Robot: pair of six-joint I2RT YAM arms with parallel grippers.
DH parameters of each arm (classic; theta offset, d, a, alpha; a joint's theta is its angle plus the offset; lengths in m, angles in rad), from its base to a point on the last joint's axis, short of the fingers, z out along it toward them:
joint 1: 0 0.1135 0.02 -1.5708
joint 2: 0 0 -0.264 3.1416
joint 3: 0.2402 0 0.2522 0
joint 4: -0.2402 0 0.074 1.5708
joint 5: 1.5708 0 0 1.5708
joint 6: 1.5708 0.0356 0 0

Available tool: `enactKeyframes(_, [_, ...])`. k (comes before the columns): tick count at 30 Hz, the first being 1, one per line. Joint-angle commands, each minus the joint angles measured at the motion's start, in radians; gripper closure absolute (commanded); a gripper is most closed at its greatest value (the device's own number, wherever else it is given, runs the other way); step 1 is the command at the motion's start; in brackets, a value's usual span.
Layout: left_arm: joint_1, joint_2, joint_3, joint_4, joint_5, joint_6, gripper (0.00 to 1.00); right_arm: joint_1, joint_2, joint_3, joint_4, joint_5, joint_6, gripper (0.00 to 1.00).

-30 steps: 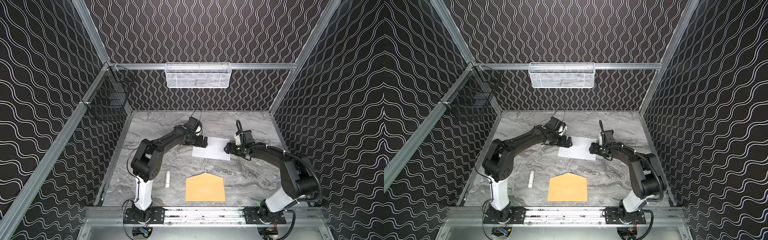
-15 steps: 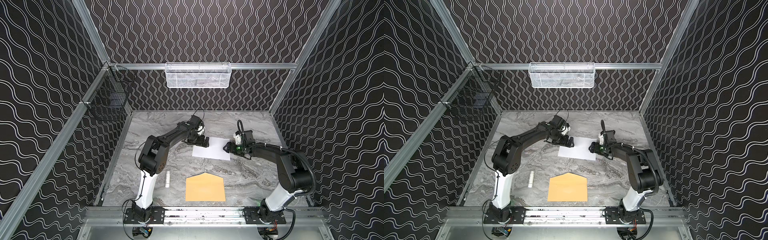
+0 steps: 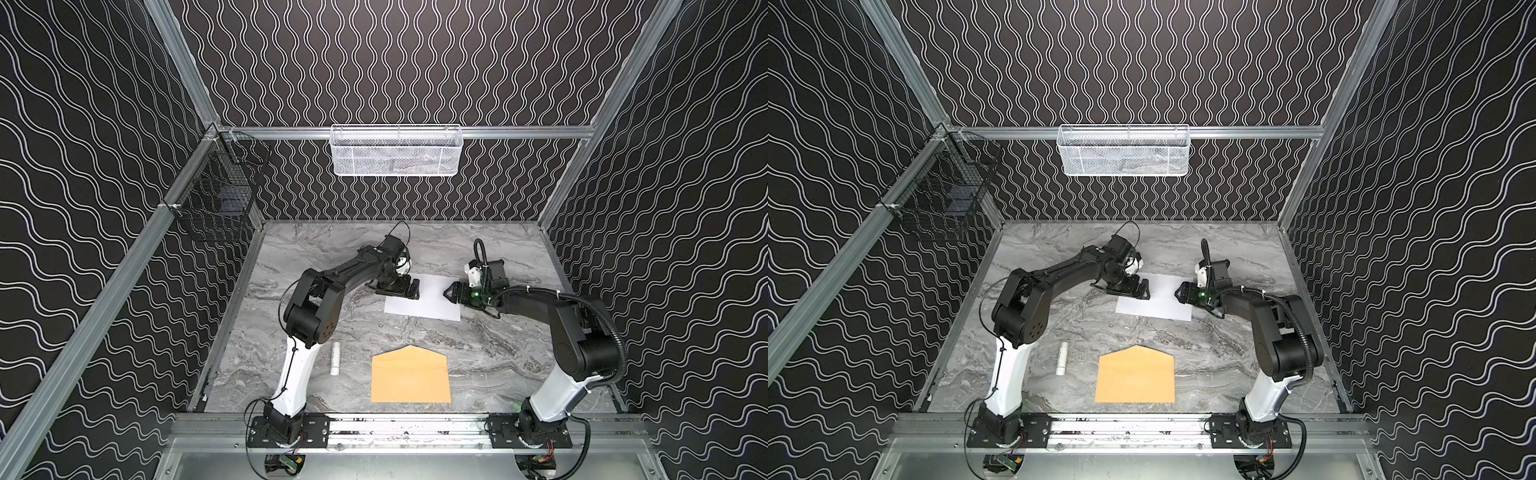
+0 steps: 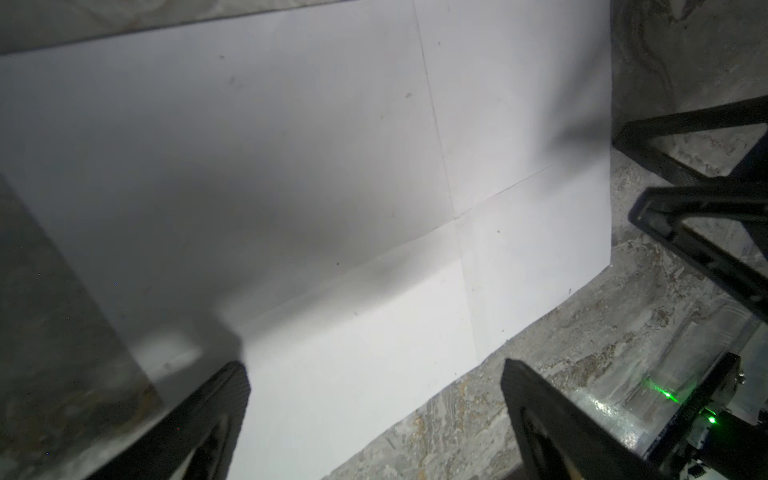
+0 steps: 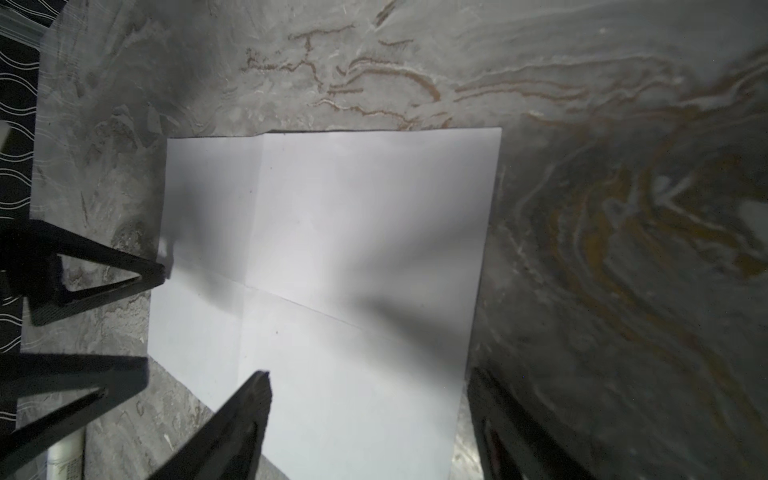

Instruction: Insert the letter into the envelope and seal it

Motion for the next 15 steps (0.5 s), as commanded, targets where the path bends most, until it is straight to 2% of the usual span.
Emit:
enactKeyframes(1, [0.001, 0.005, 0.009, 0.02, 0.043, 0.03, 0.01, 0.001, 0.019, -0.002, -0.063, 0.001, 0.018, 0.23])
enactKeyframes(15, [-0.008, 0.009, -0.007, 0.046, 0.099, 0.027, 0.01, 0.007, 0.05, -0.01, -0.032, -0.013, 0.029, 0.23])
